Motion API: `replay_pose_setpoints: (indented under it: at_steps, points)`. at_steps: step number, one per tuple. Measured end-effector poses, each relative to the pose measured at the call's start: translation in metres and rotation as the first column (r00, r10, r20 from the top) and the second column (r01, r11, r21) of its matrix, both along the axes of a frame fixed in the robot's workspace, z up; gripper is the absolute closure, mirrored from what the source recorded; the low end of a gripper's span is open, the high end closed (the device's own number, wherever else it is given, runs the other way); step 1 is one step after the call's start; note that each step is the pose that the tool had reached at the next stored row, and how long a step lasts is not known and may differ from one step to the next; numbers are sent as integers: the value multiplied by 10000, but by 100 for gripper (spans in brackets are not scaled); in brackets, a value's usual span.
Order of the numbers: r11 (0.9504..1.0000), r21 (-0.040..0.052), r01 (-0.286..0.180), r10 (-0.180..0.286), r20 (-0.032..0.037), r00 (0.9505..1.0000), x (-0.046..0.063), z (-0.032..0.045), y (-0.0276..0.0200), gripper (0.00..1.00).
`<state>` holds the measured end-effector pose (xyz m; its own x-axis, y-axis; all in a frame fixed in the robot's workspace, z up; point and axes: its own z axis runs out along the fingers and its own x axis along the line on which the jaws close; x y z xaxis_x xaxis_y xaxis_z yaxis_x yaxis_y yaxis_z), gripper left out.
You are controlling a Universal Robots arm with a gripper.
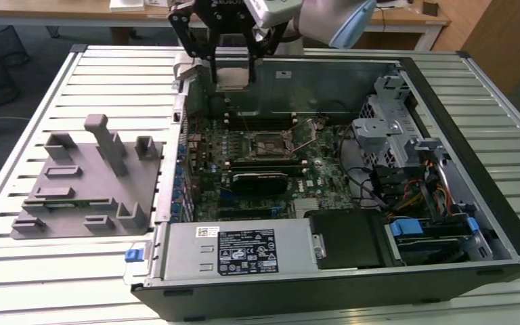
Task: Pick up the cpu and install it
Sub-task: 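Pick up the cpu and move it towards the insertion slot, then place the cpu into insertion slot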
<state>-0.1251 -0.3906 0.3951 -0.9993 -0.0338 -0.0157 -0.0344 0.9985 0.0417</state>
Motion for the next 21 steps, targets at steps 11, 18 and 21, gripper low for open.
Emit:
replay_pose_setpoints:
  at_steps: [11,18,21]
  points:
    - [10000,1,1,-1,0,10000,393,-3,4,47]
    - [10000,1,1,-1,0,10000,616,-5,4,47]
    - [10000,-1,10,-10,-1,10000,719,-5,4,47]
